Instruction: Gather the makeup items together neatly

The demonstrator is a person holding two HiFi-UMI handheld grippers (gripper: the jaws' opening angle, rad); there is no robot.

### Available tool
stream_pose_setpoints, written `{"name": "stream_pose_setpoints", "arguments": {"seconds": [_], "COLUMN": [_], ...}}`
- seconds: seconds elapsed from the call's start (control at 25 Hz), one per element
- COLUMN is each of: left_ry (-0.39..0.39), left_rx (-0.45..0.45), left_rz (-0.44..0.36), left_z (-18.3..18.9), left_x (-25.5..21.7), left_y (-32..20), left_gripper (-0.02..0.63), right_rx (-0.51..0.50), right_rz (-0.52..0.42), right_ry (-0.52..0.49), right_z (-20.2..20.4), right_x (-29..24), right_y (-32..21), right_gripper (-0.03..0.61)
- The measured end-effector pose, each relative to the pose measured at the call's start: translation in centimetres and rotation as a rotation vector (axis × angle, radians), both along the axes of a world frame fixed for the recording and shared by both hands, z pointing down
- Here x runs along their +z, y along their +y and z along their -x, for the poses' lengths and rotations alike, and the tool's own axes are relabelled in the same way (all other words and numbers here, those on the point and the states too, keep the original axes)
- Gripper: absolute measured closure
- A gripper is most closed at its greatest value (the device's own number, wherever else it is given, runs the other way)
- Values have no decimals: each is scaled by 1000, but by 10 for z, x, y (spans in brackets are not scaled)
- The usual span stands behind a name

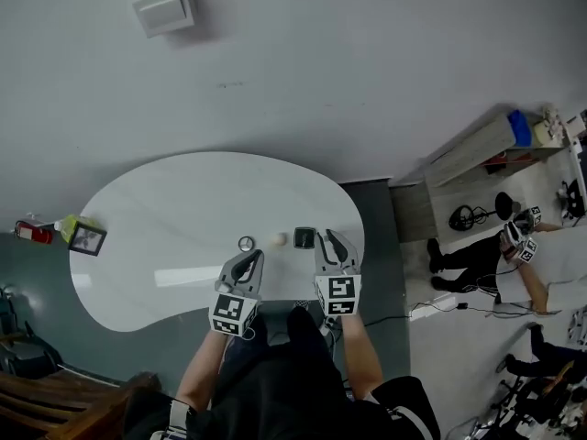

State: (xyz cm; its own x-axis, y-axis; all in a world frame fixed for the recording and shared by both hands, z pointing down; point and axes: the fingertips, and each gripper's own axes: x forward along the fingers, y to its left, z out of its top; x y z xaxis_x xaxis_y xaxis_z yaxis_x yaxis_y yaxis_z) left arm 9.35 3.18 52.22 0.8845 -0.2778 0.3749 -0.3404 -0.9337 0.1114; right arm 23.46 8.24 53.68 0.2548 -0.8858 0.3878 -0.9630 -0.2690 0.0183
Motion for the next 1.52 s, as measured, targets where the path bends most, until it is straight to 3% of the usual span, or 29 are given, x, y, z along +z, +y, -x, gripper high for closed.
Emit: {"name": "stream_pose_setpoints", "arguments": {"seconds": [0.36,0.76,1.52], "left_ry": [70,125,140], "left_rx": [15,17,14], "left_rz": [-60,-117,-130], "left_z": [16,30,38], "left_x": [-52,-88,-96], "left_y": [0,2,-9], "left_gripper": [594,594,594], "right_rx": [17,27,17], "right_rz": [-88,-133,-129], "right_ry": [34,41,48], "right_z": [33,60,68], "right_x": [-60,-86,-88], "right_y": [11,26,19], "right_gripper": [528,538,546]}}
